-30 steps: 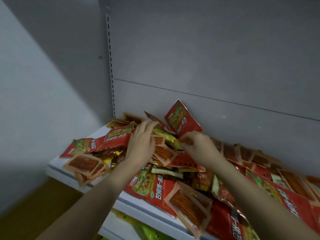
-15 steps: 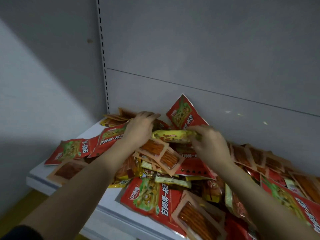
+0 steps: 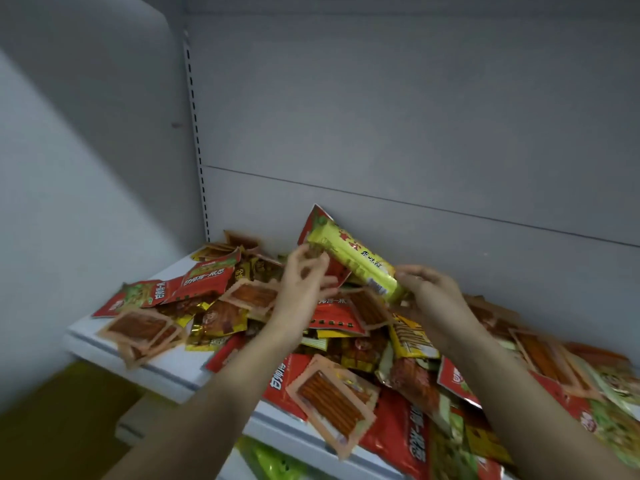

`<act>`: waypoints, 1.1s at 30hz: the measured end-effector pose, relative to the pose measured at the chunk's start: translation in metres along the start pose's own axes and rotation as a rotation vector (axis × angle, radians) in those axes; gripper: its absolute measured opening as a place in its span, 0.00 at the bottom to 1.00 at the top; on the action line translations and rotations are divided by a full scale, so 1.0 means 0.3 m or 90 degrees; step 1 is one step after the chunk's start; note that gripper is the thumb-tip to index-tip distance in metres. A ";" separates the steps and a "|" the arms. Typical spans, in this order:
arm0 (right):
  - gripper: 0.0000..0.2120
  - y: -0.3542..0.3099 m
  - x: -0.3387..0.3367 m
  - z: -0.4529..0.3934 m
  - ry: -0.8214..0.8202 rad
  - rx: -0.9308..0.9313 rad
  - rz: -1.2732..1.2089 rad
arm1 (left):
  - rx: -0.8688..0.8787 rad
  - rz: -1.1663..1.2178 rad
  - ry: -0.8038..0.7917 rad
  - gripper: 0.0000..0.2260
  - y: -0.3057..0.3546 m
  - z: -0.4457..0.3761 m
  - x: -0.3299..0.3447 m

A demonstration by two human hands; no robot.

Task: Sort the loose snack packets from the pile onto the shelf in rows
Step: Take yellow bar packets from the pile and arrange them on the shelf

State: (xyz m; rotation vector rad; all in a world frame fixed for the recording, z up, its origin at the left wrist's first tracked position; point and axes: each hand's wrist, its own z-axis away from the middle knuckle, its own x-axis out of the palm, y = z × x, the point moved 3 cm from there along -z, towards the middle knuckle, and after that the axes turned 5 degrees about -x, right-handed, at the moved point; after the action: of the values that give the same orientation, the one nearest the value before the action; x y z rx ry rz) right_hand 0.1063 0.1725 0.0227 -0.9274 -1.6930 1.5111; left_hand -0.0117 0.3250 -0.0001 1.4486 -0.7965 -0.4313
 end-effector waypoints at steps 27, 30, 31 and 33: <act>0.20 0.080 0.071 -0.387 -0.231 -0.175 0.638 | -0.247 0.151 0.014 0.10 0.006 -0.254 -0.090; 0.19 0.123 0.128 -0.451 -0.323 -0.165 0.635 | -0.249 0.123 -0.006 0.13 -0.036 -0.336 -0.100; 0.19 0.145 0.139 -0.473 -0.350 -0.159 0.652 | -0.248 0.117 -0.014 0.14 -0.052 -0.355 -0.102; 0.18 0.184 0.149 -0.509 -0.374 -0.148 0.681 | -0.251 0.117 -0.025 0.15 -0.081 -0.384 -0.107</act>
State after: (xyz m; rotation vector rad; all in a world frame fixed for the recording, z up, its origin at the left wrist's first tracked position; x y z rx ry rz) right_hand 0.2172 0.2930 -0.0160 -1.8304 -1.8814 2.4829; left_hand 0.0525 0.4262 -0.0233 0.9946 -0.8165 -0.4483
